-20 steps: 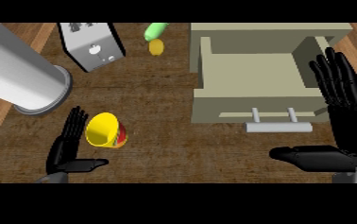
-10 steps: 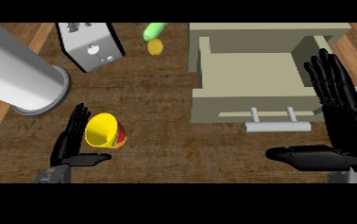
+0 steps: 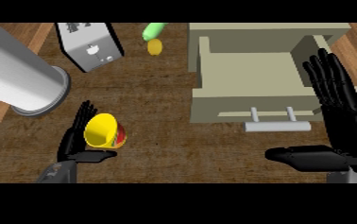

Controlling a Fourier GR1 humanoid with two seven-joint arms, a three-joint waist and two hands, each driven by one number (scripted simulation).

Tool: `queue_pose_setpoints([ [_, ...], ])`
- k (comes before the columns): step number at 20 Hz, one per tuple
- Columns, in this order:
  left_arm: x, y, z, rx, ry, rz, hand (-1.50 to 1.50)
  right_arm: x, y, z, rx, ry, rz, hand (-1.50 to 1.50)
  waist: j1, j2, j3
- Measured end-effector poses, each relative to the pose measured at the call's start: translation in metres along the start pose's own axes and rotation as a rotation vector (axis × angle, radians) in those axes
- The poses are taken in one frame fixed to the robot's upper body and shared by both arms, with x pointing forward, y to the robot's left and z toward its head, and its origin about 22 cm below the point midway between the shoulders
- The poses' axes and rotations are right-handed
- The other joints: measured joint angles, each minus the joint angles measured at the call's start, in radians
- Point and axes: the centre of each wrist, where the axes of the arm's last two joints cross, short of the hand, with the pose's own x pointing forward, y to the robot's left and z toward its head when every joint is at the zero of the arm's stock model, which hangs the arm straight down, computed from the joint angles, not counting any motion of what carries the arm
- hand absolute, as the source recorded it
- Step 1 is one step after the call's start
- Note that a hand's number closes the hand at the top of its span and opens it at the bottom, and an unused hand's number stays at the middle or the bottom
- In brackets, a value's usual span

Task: Pick up the cup, place it into the drawer and close the drawer

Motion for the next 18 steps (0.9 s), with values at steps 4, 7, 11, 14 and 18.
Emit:
queue_pose_setpoints([
  [4,0.001,-0.004,-0.005,-0.019,-0.01,0.036,-1.5,-0.003,-0.003,-0.003,0.0,-0.001,-0.003,-1.5,0.001,0.001,0.0],
  [7,0.001,-0.013,-0.011,-0.039,-0.012,0.071,-1.5,-0.004,-0.006,-0.003,-0.002,0.002,-0.003,-1.5,-0.002,0.001,-0.001],
  [11,0.002,-0.021,-0.017,-0.07,-0.025,0.114,1.5,-0.009,-0.007,0.0,0.003,0.012,-0.01,-1.5,-0.002,0.001,0.0],
  [14,0.004,-0.028,-0.024,-0.098,-0.032,0.153,1.5,-0.007,-0.005,-0.001,-0.001,0.011,-0.01,-1.5,-0.001,0.0,0.0],
  [18,0.001,-0.039,-0.024,-0.129,-0.029,0.209,1.5,-0.009,-0.003,0.006,0.005,0.019,-0.011,-1.5,-0.003,0.0,0.0],
])
